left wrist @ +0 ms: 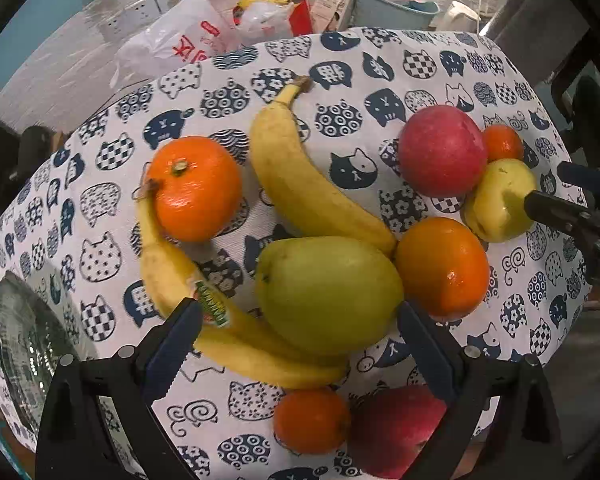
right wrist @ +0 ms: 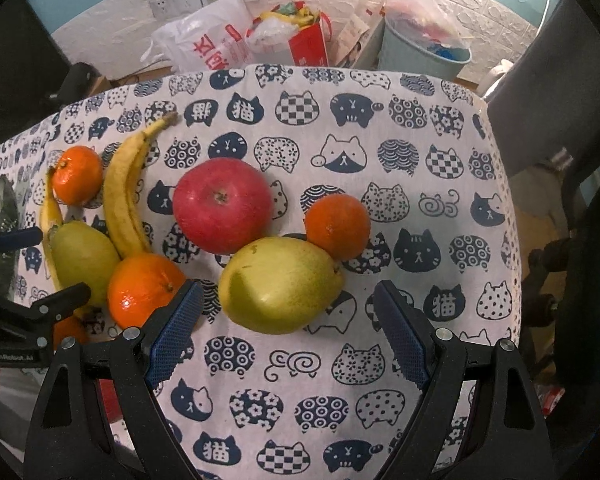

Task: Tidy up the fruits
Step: 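Lower the left tool and grasp a yellow-green pear while the right tool grasps another pear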

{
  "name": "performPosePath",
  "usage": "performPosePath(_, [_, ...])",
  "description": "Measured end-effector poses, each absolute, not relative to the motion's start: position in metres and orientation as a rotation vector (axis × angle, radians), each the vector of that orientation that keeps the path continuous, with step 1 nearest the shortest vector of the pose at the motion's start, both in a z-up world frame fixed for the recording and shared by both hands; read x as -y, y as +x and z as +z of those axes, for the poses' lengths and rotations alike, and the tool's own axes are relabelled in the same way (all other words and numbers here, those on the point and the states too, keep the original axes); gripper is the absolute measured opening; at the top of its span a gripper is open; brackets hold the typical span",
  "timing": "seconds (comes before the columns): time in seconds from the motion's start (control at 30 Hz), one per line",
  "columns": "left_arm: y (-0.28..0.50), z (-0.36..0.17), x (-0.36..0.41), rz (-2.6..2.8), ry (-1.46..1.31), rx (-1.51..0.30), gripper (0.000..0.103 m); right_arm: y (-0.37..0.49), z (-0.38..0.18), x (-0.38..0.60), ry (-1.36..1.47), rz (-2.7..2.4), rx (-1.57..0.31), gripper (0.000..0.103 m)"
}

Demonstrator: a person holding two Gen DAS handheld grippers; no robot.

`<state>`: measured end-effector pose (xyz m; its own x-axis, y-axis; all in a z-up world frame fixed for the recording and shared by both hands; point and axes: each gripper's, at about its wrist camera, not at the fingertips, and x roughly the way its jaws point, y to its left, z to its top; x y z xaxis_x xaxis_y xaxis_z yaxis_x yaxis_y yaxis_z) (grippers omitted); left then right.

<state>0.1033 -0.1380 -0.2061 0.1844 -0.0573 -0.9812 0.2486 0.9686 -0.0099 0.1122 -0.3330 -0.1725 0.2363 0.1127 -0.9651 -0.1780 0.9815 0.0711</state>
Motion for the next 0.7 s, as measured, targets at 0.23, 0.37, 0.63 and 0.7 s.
performPosePath(0.23, [0.108,-0.216,0.151,-0.244,0.193,-1.361,0.099,0.121,-0.191,0.337,-0.032,0.187,-1.361,0.085])
performPosePath(0.37, [0.113,-0.221,0.153,-0.258,0.178,-1.365,0.096,0.123,-0.202,0.338,-0.014,0.200,-1.387,0.085])
performPosePath(0.63, [0.115,-0.226,0.154,-0.304,0.148,-1.361,0.085,0.134,-0.219,0.327,-0.012,0.231,-1.416,0.085])
performPosePath(0.7, [0.113,-0.225,0.152,-0.314,0.142,-1.355,0.085,0.135,-0.226,0.322,-0.027,0.232,-1.426,0.085])
